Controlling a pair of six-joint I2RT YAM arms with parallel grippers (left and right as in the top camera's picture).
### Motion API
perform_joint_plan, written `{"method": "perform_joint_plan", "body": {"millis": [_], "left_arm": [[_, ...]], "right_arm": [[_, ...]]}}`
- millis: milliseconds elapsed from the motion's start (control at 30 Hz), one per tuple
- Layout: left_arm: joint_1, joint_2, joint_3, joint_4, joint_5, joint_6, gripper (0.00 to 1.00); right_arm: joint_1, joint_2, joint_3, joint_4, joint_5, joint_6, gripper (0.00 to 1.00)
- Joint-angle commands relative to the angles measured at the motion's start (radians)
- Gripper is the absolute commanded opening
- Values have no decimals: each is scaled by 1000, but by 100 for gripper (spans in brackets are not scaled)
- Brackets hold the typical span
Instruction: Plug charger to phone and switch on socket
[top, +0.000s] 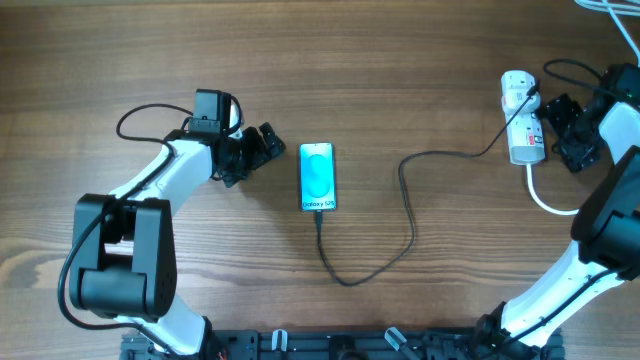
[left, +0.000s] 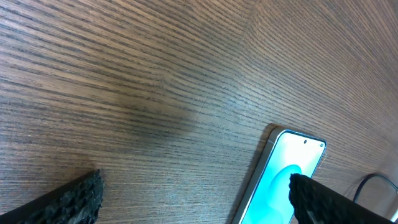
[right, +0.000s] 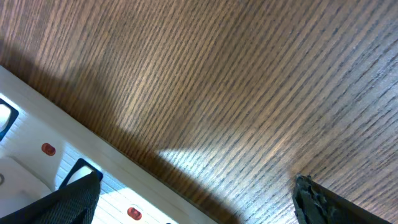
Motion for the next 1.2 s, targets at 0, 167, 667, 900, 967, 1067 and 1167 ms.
{"method": "perform_joint_plan", "body": {"millis": [0, 167, 667, 900, 967, 1067, 1167], "left_arm": [[3, 19, -20, -12, -33, 1, 100], [3, 19, -20, -12, -33, 1, 100], [3, 19, -20, -12, -33, 1, 100], [3, 19, -20, -12, -33, 1, 100], [3, 19, -20, -12, -33, 1, 100], [3, 19, -20, -12, -33, 2, 100], [3, 19, -20, -12, -33, 1, 100]], "right_arm": [[7, 17, 3, 13, -45, -32, 100], [7, 18, 3, 64, 47, -3, 100], [47, 21, -1, 29, 9, -24, 100], [63, 21, -5, 39, 131, 4, 99], [64, 21, -5, 65, 50, -15, 100], [64, 21, -5, 64, 32, -23, 100], [64, 21, -5, 57, 18, -39, 100]]}}
